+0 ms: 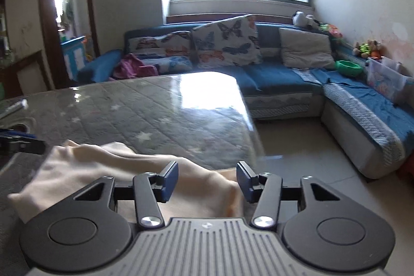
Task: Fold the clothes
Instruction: 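Fold the held shirt over onto itself and open both grippers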
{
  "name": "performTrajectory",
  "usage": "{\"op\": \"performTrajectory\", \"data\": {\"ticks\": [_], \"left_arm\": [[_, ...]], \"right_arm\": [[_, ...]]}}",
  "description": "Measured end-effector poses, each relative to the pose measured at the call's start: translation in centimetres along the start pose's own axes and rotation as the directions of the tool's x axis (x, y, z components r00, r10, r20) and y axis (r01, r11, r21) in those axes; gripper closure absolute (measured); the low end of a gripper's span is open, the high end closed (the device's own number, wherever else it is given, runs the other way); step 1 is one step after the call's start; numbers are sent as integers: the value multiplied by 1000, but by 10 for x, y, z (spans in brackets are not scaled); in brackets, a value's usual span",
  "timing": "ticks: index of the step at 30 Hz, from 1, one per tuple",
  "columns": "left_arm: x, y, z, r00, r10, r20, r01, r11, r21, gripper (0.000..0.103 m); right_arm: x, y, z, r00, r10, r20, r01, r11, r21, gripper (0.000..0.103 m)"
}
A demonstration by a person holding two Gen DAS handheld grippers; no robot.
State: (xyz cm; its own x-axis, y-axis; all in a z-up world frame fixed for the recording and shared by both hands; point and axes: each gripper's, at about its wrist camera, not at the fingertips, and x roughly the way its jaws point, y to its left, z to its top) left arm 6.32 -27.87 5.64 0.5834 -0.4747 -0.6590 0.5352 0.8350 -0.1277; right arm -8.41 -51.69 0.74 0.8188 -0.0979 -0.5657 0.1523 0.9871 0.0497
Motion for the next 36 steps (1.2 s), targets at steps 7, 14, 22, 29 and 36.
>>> {"op": "performTrajectory", "data": {"ticks": [7, 14, 22, 29, 36], "left_arm": [[29, -22, 8, 994, -104, -30, 105, 994, 24, 75], [58, -30, 13, 989, -133, -66, 135, 991, 19, 75], [69, -33, 8, 989, -125, -80, 129, 991, 42, 75], [69, -36, 8, 989, -126, -79, 130, 990, 57, 65], [62, -41, 8, 992, -112, -62, 117, 990, 80, 54]], "right_arm": [[22, 15, 0, 998, 58, -25, -58, 998, 12, 48], [44, 20, -4, 998, 21, -63, -22, 1000, -17, 48], [59, 24, -6, 996, -36, -81, 34, 999, -29, 21], [64, 23, -5, 995, -32, -94, 32, 999, -6, 2], [63, 29, -3, 994, -34, -104, 31, 999, -27, 0]]}}
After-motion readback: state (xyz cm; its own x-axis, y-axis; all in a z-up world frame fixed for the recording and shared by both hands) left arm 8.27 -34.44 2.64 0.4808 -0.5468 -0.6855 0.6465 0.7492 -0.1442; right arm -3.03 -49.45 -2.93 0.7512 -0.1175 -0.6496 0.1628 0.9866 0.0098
